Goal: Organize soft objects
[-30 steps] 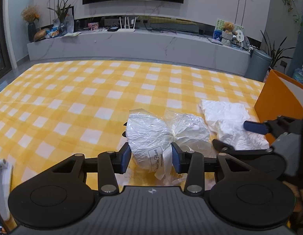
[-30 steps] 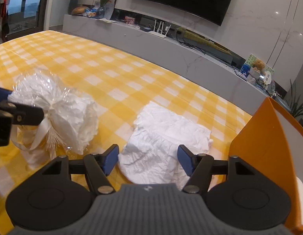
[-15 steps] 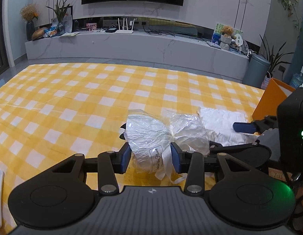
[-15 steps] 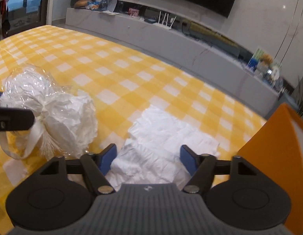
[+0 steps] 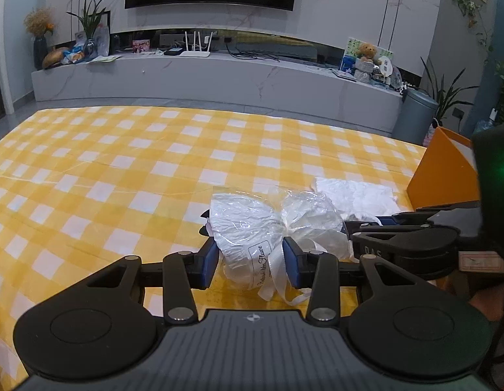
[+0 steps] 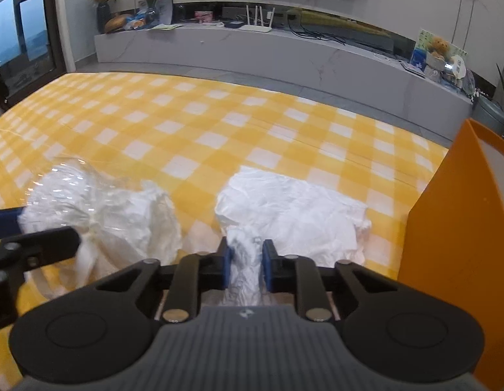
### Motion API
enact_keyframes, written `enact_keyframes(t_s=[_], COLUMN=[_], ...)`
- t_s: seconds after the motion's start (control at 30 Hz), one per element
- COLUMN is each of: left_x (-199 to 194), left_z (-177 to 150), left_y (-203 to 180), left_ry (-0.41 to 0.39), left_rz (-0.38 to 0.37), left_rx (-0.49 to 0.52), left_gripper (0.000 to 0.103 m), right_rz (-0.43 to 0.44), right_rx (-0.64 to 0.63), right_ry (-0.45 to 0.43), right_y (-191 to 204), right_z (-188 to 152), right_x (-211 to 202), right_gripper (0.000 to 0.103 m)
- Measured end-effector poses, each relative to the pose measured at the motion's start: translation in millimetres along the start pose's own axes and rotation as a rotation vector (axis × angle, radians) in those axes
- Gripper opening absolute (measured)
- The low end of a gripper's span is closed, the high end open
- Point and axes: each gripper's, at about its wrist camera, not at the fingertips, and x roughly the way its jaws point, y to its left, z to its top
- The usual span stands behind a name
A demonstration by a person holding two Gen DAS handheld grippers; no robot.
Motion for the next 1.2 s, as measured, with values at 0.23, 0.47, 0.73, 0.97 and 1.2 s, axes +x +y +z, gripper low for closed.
enact_keyframes(t_s=[0.23,0.47,0.73,0.97,1.2], left_x=[-21,-56,-96,-109,-121], left_z=[-1,-14,-37,-59,-65], left_y=[6,28,18,12,17], left_ry=[-0.010,0.050,0.049,0.062,0.034], left_rz=[-0.043,-0.134,-0.166,-0.168,-0.166], left_rx=[-0.005,-0.094,-0.028,0.030,0.034], left_gripper=[0.047,0.047,0.047,0.047,0.047], right_rz=[0.013,0.077,0.103,0.138,0.174], right_rx=[0.008,0.107,0.104,0.020,-0.078], right_ry=[-0.041,-0.043,0.060,0.051,0.065], right_y=[16,34,69,74,72], right_z=[-14,-66,-129,-137,-154], right_x=[-53,-119,-162,-167,-193], right_gripper=[0.015,0.016,0.018,0.043,0.066])
